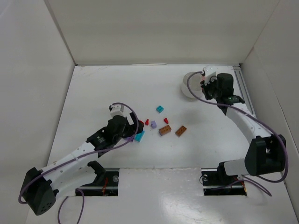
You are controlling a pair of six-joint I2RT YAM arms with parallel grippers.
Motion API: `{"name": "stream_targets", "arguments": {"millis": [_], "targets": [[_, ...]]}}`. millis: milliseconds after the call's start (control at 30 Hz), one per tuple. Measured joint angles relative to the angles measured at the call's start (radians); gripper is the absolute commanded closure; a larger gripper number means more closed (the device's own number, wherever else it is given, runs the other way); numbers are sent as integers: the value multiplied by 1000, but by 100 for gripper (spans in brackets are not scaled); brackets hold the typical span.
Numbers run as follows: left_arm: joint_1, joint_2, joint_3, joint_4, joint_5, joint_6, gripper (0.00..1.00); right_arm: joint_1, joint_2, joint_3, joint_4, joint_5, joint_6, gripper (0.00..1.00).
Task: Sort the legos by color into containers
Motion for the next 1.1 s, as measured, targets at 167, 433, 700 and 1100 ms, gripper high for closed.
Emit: {"name": "stream_targets", "arguments": {"millis": [167,433,700,1100], "targets": [[0,110,61,39,2,42,0,-90,142,198,2,10,-12,89],[12,270,170,93,11,126,0,-124,410,426,-5,1,-37,89],[71,410,229,153,99,198,0,-124,514,470,-33,-11,-44,76],[82,515,271,212,187,315,0,-126,485,469,-48,-27,-48,32]]}}
